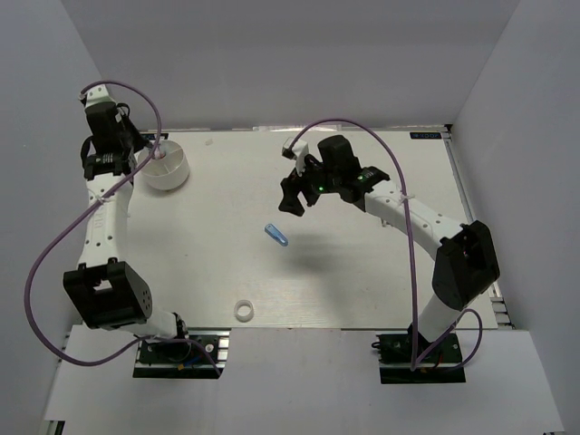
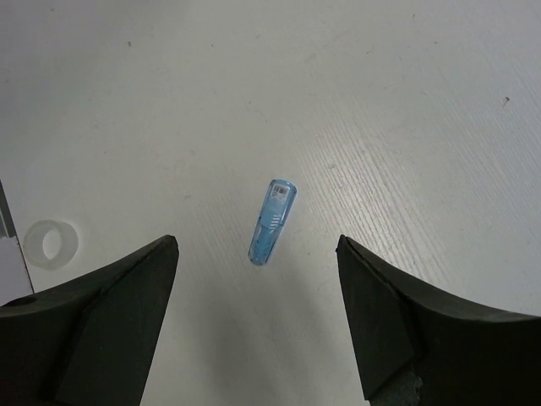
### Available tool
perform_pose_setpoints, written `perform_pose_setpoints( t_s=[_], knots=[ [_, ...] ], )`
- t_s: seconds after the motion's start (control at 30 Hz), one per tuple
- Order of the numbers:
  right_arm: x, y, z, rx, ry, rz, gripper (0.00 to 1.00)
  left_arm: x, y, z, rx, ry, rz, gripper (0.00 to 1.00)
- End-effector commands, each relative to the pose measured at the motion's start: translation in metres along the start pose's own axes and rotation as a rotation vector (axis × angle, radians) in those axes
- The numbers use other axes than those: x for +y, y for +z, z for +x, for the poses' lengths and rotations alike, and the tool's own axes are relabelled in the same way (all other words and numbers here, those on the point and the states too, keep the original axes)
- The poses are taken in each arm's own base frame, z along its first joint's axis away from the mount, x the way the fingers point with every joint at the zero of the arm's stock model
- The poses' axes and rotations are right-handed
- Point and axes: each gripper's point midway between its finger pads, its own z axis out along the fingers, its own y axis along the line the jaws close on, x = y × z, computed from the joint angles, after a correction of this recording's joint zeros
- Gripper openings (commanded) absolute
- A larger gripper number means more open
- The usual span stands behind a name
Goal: Sort the stationery into containers
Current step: Place the pen in the storage box.
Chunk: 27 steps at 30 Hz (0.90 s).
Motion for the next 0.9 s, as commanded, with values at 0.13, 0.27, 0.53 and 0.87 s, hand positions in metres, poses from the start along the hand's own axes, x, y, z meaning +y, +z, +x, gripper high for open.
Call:
perform_pose_setpoints(
  t_s=[0.13,0.27,0.53,0.87],
  knots=[
    [-0.002,-0.004,-0.003,-0.014,0.013,0.0,0.81,0.054,0.018,-0.016,-0.113,-0.034,-0.292,0.0],
    [-0.004,-0.003,-0.001,-0.011,0.018,-0.005,0.8,0.059,0.033,-0.01,-0.109,-0.027,-0.317,0.0],
    [-0.007,-0.003,0.003,-0.005,0.037,-0.006,0.8,0.056,0.063,0.002,-0.076,-0.034,-0.27,0.0],
    [-0.01,-0.002,0.014,0.013,0.07,-0.024,0.79,0.06,0.103,0.006,-0.058,-0.057,-0.196,0.0]
  ],
)
